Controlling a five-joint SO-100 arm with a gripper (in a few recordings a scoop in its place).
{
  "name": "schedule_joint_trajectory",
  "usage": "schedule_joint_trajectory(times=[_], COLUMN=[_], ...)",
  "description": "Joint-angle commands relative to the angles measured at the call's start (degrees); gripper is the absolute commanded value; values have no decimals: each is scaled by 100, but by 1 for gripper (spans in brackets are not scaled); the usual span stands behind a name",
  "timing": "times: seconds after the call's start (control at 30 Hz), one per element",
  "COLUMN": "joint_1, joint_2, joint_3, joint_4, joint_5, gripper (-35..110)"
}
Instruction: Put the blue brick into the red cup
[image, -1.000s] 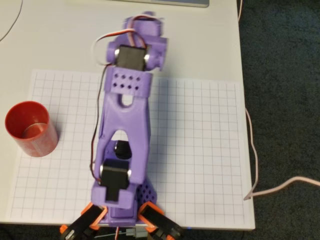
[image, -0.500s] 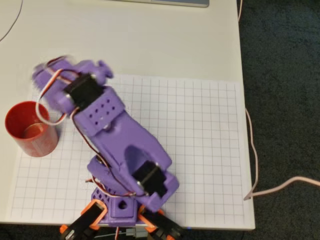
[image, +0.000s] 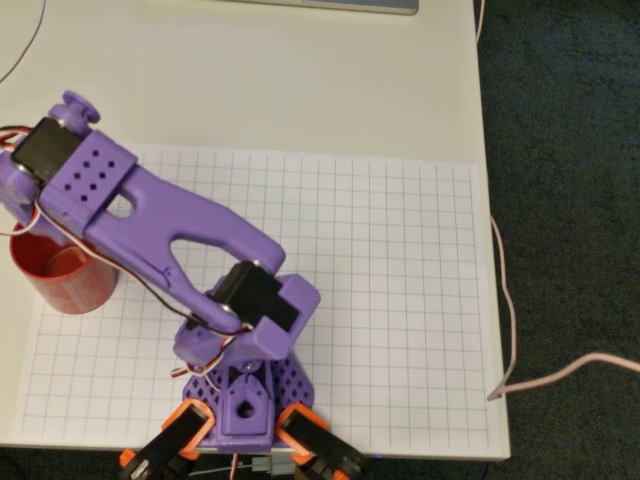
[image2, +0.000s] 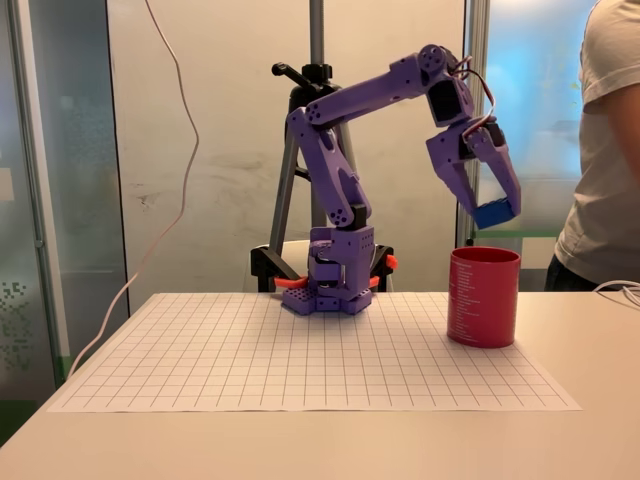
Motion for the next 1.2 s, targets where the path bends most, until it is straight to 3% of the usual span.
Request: schedule_joint_trajectory(times=[0.0,0.07,0.13,0.27,0.67,0.7,0.73,0.77,0.8,1.17], joint_1=[-202,-211,-176,-123,-149,-149,-158,-176,-158,-132], joint_2=[158,185,211,404,404,404,396,378,343,396], joint_3=[-229,-211,-114,-18,62,70,79,79,62,193], joint_4=[158,255,466,624,615,606,589,519,492,404], joint_5=[88,114,606,633,598,545,396,255,193,88], gripper=[0,1,56,71,71,68,52,21,0,0])
